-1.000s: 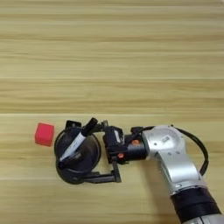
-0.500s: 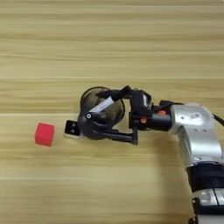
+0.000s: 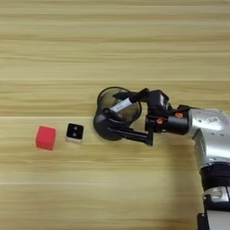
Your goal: Move the objects on the table
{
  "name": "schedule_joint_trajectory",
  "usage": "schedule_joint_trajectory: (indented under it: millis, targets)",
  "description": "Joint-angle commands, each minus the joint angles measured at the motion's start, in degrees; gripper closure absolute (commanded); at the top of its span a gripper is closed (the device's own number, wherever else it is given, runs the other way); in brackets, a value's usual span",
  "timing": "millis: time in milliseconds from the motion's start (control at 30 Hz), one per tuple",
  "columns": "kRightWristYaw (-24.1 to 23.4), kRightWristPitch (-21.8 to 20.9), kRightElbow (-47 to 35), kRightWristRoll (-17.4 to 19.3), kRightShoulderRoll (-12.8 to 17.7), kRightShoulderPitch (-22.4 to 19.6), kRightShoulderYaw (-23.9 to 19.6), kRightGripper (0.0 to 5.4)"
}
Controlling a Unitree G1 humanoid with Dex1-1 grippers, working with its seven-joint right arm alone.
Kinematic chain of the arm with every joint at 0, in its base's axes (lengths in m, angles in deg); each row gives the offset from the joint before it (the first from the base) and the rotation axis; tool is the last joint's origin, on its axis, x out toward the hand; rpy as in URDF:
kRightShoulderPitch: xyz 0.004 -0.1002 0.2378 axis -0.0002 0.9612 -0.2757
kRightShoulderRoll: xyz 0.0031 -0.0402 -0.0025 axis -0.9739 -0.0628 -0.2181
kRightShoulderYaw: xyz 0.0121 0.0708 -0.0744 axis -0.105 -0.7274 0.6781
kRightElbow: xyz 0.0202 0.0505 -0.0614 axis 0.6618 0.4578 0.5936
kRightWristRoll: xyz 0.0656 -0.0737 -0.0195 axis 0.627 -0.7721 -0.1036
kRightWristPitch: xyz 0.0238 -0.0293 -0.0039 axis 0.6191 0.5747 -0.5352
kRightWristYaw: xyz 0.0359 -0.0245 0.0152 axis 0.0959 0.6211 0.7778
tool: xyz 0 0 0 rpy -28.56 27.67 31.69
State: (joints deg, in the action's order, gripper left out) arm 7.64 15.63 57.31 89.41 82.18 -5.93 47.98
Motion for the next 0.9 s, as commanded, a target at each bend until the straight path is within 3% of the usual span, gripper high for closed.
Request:
schedule_joint_trajectory:
  millis: [33, 633, 767, 900]
  targets:
    - [-1.8, -2.17, 0.05, -1.31, 1.65, -4.25, -0.25, 0.69]
    - [-2.61, -7.32, 6.11, -5.43, -1.37, -3.95, 2.34, 0.69]
    - [-2.83, -7.79, 6.49, -5.55, -1.49, -4.14, 2.26, 0.07]
    - [-2.77, -8.01, 6.63, -5.58, -1.59, -4.2, 2.21, 0.03]
